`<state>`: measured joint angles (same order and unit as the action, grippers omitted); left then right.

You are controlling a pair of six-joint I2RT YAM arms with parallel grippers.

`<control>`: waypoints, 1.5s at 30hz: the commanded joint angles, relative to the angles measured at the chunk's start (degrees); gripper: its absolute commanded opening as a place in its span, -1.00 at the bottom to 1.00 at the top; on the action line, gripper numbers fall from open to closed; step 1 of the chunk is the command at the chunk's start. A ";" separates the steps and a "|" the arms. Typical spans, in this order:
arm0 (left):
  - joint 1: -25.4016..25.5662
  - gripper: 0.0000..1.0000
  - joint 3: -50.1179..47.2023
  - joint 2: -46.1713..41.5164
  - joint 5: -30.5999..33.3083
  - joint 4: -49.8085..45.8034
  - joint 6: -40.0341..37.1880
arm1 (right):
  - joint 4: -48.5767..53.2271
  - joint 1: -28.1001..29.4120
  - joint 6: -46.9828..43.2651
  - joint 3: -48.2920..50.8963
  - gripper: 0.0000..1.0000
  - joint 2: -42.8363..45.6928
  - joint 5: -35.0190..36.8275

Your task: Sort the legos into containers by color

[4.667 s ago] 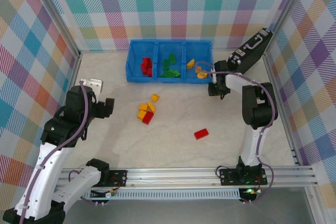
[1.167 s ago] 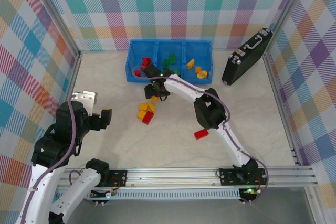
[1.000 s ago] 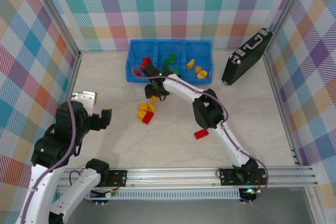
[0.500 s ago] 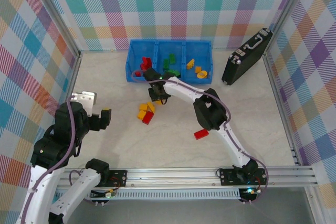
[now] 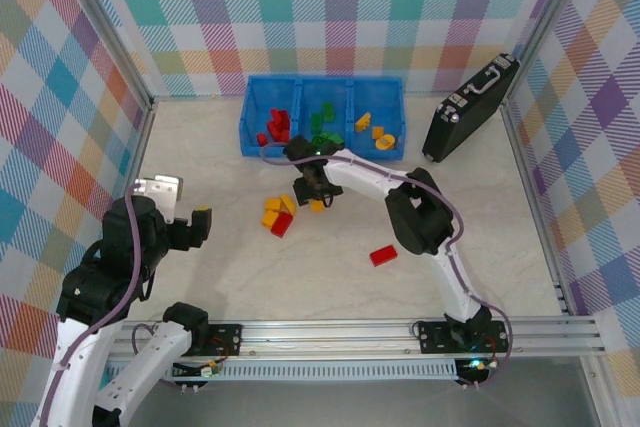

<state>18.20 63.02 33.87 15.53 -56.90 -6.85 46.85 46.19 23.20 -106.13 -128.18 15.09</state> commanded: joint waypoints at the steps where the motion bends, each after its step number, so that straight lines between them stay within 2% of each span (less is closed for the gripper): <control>1: -0.44 0.89 0.37 -0.54 -0.74 0.21 0.95 | 2.59 0.39 1.91 0.70 0.56 4.38 1.85; 10: -0.44 0.89 0.41 -1.20 -1.31 0.17 0.45 | 0.97 0.38 12.50 4.42 0.46 2.88 0.09; 21: -0.44 0.90 0.08 -2.45 -1.35 -0.13 -0.09 | -1.76 0.38 16.06 5.60 0.40 0.43 -2.07; 25: -0.44 0.91 0.08 -2.84 -1.29 -0.34 -0.09 | -1.67 0.37 16.22 5.57 0.31 -0.78 -2.61; 29: -0.44 0.91 -0.02 -2.95 -1.12 -0.39 -0.09 | -1.76 0.39 16.23 6.26 0.01 -1.52 -2.88; 34: -0.44 0.92 0.08 -2.80 -0.89 -0.12 -0.15 | -2.02 0.39 14.94 7.80 -0.35 -0.28 -1.75; 39: -0.44 0.91 -0.83 -1.83 -1.29 0.63 0.21 | 0.99 -1.14 9.05 9.36 -0.41 7.24 3.69; 45: -0.44 0.91 -3.37 0.78 -4.26 2.11 3.15 | -1.89 -8.96 -3.44 11.39 -0.39 20.51 8.96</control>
<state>18.20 61.04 33.10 13.34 -56.62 -5.74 46.30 41.60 27.94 -93.78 -115.22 19.31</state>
